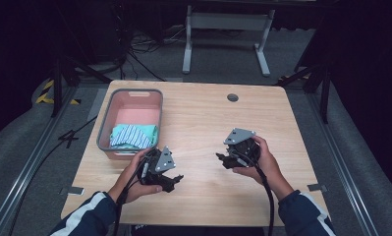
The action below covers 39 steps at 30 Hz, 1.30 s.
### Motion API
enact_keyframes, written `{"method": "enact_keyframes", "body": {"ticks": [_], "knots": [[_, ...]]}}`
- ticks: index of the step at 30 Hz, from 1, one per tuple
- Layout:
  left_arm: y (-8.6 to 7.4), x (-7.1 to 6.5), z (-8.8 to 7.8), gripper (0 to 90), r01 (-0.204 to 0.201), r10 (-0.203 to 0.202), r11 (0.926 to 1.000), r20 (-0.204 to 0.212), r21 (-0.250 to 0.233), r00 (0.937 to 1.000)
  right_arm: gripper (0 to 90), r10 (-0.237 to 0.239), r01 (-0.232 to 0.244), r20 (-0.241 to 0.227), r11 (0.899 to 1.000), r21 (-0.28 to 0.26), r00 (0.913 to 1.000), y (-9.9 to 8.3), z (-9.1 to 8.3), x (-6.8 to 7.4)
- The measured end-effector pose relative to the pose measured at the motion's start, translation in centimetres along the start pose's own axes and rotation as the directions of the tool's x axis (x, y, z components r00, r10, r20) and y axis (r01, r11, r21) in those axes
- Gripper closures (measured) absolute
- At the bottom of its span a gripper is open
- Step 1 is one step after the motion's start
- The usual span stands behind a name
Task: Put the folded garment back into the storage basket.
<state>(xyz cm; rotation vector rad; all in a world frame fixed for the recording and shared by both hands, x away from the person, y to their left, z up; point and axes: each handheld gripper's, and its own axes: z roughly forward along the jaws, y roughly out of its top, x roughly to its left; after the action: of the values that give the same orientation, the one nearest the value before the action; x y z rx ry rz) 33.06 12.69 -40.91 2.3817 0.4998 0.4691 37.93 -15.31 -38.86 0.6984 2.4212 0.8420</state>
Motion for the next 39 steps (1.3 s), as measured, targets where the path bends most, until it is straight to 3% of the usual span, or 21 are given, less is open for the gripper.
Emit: {"method": "enact_keyframes", "body": {"ticks": [15, 26, 30, 33, 39], "knots": [[-2.3, -0.4, 2.2, 18.3, 0.008, -0.009, 0.9994, 0.042, 0.032, 0.9991, 28.5, 0.033, -0.033, 0.007, 0.999, 0.030, 0.9994, -4.3, -0.7, -0.4], [-3.6, -0.5, 3.5, 17.7, -0.002, -0.005, 0.9978, 0.105, 0.067, 0.9944, 28.3, 0.086, -0.086, 0.001, 0.995, 0.047, 0.9963, -8.4, -0.8, -1.1], [-4.0, -0.5, 3.7, 17.7, 0.004, -0.011, 0.9981, 0.118, 0.062, 0.9930, 28.2, 0.121, -0.121, -0.009, 0.992, 0.031, 0.9926, -10.1, -1.0, -1.4], [-4.3, -0.8, 3.7, 19.4, 0.022, -0.026, 0.9989, 0.093, 0.042, 0.9953, 28.1, 0.151, -0.150, -0.020, 0.988, 0.020, 0.9884, -11.3, -1.2, -1.6], [-4.9, -1.0, 4.1, 17.8, 0.040, -0.046, 0.9981, 0.117, 0.046, 0.9921, 26.9, 0.205, -0.204, -0.027, 0.979, 0.022, 0.9785, -13.8, -1.5, -1.9]]}}
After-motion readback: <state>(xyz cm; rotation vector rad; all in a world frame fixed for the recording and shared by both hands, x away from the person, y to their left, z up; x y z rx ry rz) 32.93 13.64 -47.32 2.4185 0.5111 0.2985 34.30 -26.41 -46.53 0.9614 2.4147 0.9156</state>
